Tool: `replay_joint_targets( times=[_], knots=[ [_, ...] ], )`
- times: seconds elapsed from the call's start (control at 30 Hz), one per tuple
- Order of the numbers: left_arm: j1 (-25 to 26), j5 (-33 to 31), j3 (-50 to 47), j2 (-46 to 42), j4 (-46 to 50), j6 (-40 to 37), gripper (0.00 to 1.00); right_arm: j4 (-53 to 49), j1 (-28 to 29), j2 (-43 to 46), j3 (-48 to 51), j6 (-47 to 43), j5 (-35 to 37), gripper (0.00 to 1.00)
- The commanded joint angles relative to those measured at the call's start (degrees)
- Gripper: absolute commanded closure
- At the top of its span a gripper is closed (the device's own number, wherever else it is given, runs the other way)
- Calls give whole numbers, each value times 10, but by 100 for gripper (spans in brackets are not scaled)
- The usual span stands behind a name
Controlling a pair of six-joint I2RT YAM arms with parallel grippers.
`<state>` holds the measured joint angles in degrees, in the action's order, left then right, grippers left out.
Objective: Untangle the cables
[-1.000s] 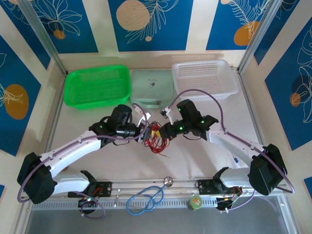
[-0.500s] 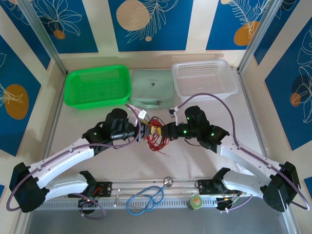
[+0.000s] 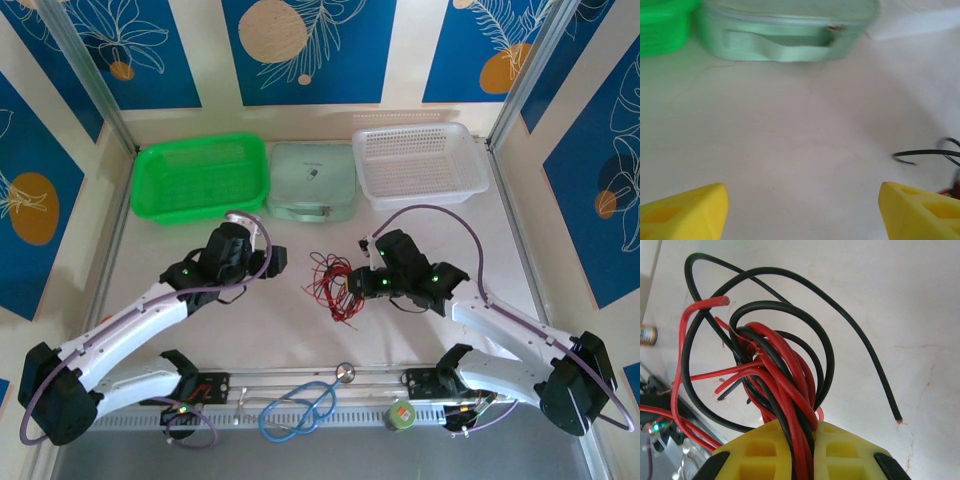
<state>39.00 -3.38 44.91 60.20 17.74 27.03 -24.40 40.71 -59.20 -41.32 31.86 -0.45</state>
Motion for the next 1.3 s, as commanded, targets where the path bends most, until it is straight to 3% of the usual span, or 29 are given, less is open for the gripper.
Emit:
replay_joint_targets(
  times=[0.0, 0.07, 0.17, 0.47, 0.57, 0.77, 0.83, 0.93, 1.03, 1.27],
  knots=[
    [-3, 191, 59, 27, -33, -78, 22, -13, -5, 7, -44, -132, -53, 100],
    [0, 285, 85, 61, -33, -96, 21, -19, -13, 5, -59, -173, -70, 100],
    [16, 355, 119, 107, -17, -117, 22, -21, -19, -3, -76, -214, -94, 100],
    [62, 376, 153, 189, 26, -158, 27, -25, -38, -34, -100, -272, -140, 100],
    [63, 364, 149, 186, 19, -158, 42, -27, -48, -32, -99, -275, -145, 100],
    [63, 349, 140, 177, 3, -156, 87, -22, -60, -18, -89, -262, -154, 100],
    [63, 331, 135, 173, -1, -152, 100, -18, -62, -11, -84, -245, -157, 94],
    [62, 285, 123, 159, -10, -139, 100, -16, -63, -1, -74, -225, -171, 75],
    [62, 260, 106, 140, -33, -118, 100, 2, -61, 10, -53, -198, -182, 67],
    [62, 247, 67, 115, -105, -59, 100, 23, -26, -13, -38, -139, -137, 72]
  ],
)
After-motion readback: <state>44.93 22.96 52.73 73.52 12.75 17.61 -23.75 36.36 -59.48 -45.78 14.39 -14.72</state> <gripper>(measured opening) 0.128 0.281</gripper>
